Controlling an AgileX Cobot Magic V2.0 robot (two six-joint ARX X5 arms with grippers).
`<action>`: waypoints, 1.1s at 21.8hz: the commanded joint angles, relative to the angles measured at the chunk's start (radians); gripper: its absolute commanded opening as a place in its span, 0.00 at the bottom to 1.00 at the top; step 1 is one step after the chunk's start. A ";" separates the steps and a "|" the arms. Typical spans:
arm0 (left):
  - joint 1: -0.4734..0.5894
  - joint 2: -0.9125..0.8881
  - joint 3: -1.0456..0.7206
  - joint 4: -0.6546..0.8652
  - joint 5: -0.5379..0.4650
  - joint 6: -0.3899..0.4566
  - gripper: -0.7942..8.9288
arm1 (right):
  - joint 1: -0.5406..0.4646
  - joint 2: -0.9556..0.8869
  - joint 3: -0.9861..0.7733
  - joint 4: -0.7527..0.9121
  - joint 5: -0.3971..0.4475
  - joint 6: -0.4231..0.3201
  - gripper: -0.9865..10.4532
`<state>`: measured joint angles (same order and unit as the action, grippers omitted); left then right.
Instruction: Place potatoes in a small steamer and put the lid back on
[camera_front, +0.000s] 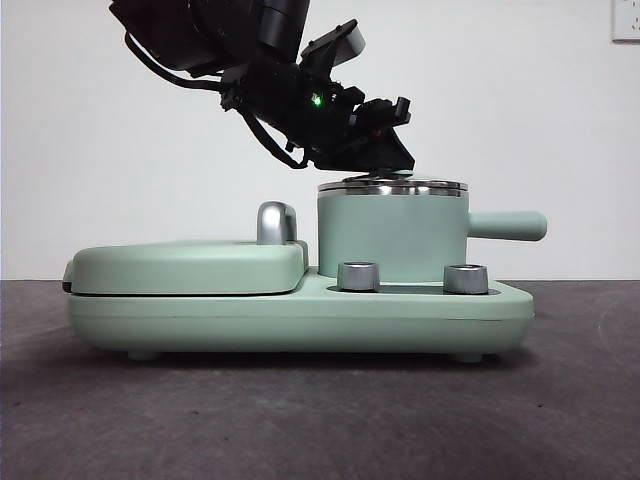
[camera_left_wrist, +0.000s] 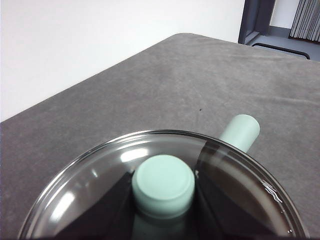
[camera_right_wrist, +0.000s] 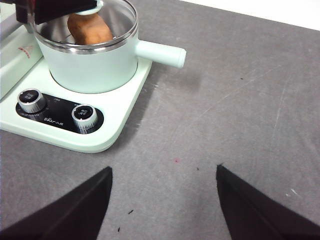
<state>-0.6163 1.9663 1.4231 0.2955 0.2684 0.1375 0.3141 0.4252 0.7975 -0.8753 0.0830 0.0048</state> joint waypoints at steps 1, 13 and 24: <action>-0.008 0.017 0.031 0.013 0.004 0.005 0.09 | 0.004 0.002 0.006 0.005 0.004 0.011 0.37; -0.008 0.003 0.034 0.041 0.003 -0.050 0.34 | 0.004 0.002 0.006 0.005 0.004 0.011 0.37; 0.045 -0.235 0.033 -0.383 0.021 -0.047 0.34 | 0.004 0.002 0.006 0.006 -0.008 0.011 0.37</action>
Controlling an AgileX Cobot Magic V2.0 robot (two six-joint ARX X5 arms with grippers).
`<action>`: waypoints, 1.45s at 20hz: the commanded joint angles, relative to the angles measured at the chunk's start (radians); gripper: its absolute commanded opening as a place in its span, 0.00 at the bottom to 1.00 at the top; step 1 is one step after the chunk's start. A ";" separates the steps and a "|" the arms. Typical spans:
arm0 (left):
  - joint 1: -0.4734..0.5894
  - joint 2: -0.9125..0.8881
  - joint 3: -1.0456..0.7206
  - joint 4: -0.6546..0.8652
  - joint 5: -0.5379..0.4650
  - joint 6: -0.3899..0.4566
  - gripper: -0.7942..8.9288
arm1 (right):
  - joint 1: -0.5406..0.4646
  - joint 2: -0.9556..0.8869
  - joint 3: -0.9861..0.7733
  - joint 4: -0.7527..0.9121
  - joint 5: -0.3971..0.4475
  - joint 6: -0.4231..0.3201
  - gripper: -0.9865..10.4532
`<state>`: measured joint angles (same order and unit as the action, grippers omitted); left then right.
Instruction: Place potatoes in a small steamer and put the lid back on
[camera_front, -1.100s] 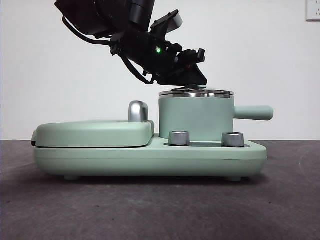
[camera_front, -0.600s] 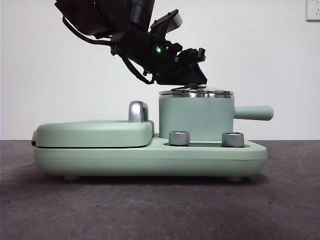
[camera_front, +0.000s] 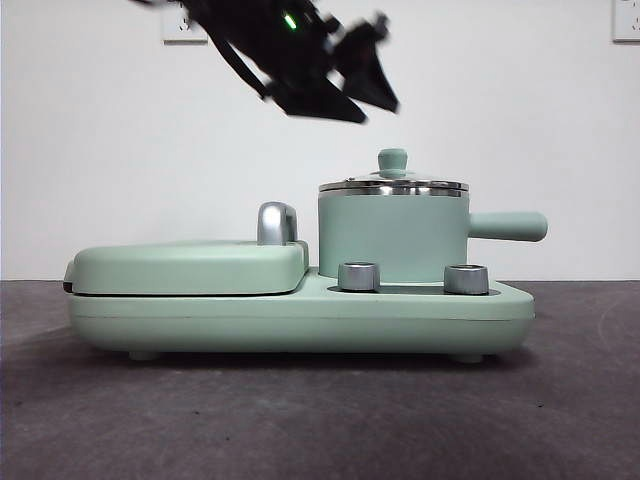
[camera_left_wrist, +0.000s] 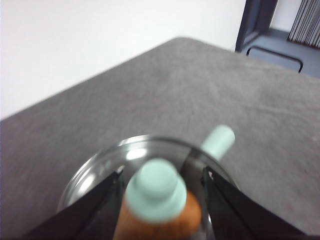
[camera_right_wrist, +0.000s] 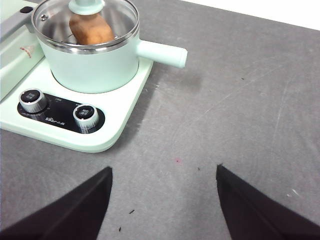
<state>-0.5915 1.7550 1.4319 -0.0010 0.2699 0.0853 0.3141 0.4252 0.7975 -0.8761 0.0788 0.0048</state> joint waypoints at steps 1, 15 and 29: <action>0.041 -0.058 0.017 -0.138 0.038 0.004 0.34 | 0.004 0.002 0.006 0.007 -0.011 0.011 0.37; 0.318 -0.836 -0.668 -0.290 0.052 -0.174 0.34 | 0.004 0.144 0.006 0.086 -0.193 0.011 0.37; 0.316 -1.090 -0.745 -0.454 0.019 -0.262 0.09 | 0.004 0.252 0.009 0.155 -0.246 0.014 0.10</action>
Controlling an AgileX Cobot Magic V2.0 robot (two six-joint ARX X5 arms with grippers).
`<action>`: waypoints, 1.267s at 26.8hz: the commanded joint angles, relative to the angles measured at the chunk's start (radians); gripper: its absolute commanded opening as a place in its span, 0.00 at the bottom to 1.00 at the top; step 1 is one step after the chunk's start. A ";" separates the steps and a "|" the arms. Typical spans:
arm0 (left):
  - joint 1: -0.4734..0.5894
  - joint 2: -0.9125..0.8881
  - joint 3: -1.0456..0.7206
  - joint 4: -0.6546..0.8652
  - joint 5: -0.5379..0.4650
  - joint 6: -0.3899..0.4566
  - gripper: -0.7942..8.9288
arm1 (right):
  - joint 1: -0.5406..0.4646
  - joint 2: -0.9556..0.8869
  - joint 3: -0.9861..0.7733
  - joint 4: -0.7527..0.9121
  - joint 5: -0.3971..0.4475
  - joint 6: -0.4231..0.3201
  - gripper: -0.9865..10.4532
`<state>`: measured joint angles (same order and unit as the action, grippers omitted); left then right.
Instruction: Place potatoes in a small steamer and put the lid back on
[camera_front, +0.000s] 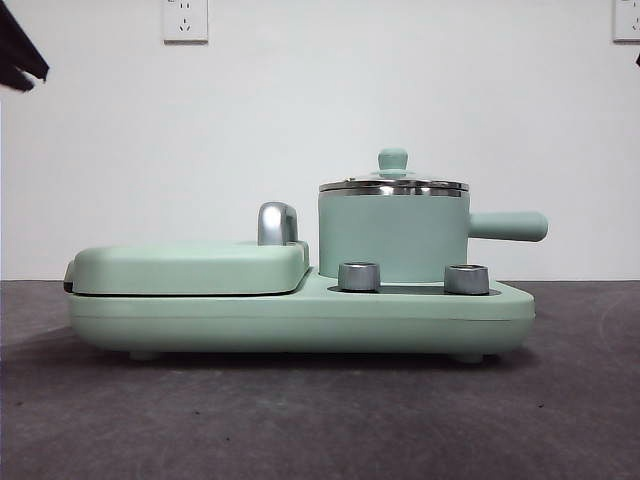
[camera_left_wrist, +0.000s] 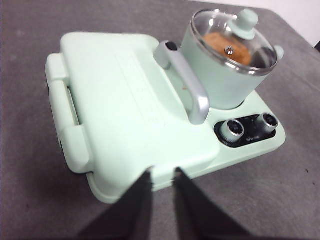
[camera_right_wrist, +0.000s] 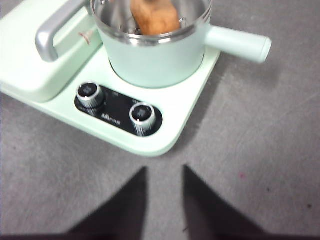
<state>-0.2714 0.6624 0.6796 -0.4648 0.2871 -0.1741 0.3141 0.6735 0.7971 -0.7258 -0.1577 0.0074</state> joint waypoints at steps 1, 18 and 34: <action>-0.004 0.001 0.008 -0.003 0.002 -0.002 0.09 | 0.005 0.003 0.009 -0.003 -0.021 0.011 0.10; 0.021 -0.092 -0.074 0.041 -0.021 0.163 0.09 | 0.004 -0.003 0.009 0.002 -0.024 0.011 0.10; 0.263 -0.660 -0.621 0.303 -0.270 0.133 0.09 | 0.004 -0.003 0.009 0.002 -0.024 0.011 0.10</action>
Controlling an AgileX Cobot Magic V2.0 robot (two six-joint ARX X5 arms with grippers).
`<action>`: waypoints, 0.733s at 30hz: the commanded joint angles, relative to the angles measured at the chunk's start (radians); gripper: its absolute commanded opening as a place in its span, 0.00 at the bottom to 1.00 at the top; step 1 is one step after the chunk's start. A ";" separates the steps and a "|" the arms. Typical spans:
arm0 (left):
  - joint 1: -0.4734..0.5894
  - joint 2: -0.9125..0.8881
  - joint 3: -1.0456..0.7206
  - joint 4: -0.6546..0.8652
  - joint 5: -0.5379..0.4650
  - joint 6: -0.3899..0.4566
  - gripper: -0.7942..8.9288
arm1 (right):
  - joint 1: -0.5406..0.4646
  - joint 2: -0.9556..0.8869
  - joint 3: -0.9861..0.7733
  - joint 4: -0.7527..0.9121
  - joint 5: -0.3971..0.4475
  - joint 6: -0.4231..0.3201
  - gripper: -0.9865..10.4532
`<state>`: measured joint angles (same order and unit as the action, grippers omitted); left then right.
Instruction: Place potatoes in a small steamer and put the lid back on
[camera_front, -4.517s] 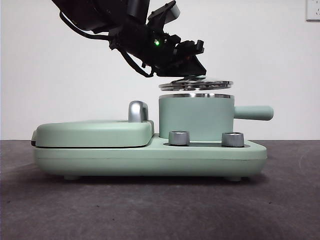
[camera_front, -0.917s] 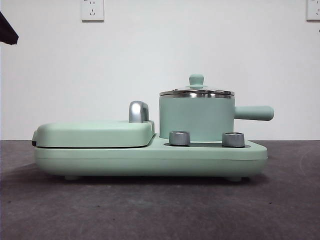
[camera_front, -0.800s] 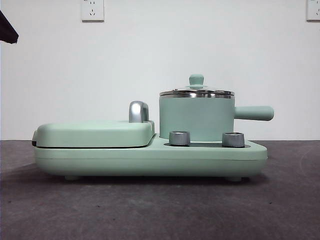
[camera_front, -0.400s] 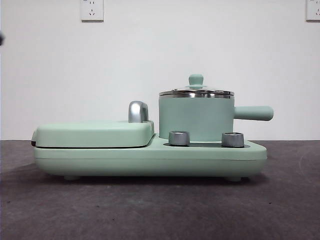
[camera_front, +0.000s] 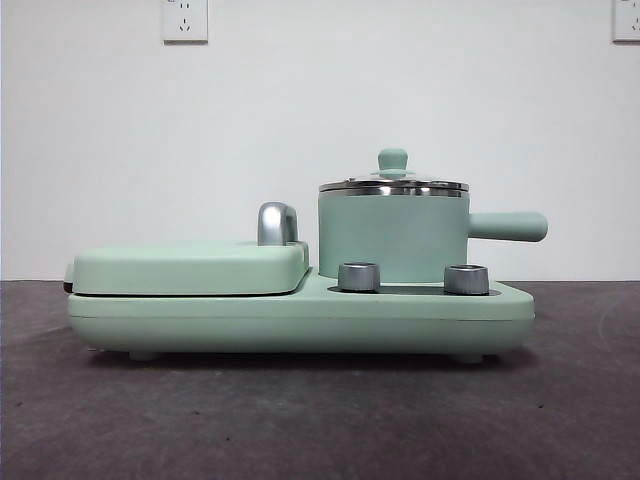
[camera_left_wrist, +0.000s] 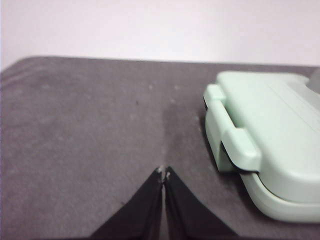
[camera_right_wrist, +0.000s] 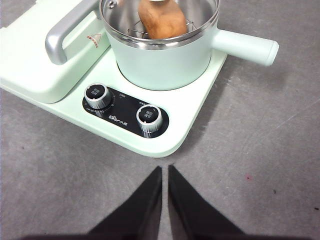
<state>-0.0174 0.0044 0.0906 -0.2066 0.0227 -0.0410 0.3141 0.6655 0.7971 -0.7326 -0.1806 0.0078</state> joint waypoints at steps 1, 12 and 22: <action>0.014 -0.002 -0.055 0.067 -0.005 0.000 0.09 | 0.004 0.005 0.009 0.008 -0.002 0.010 0.10; 0.015 0.000 -0.077 0.019 -0.004 -0.008 0.09 | 0.004 0.005 0.009 0.008 -0.002 0.010 0.10; 0.015 0.000 -0.077 0.019 -0.004 -0.008 0.09 | 0.004 0.005 0.009 0.008 -0.002 0.010 0.10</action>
<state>-0.0021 0.0055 0.0322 -0.1802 0.0212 -0.0448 0.3141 0.6655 0.7971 -0.7322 -0.1814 0.0078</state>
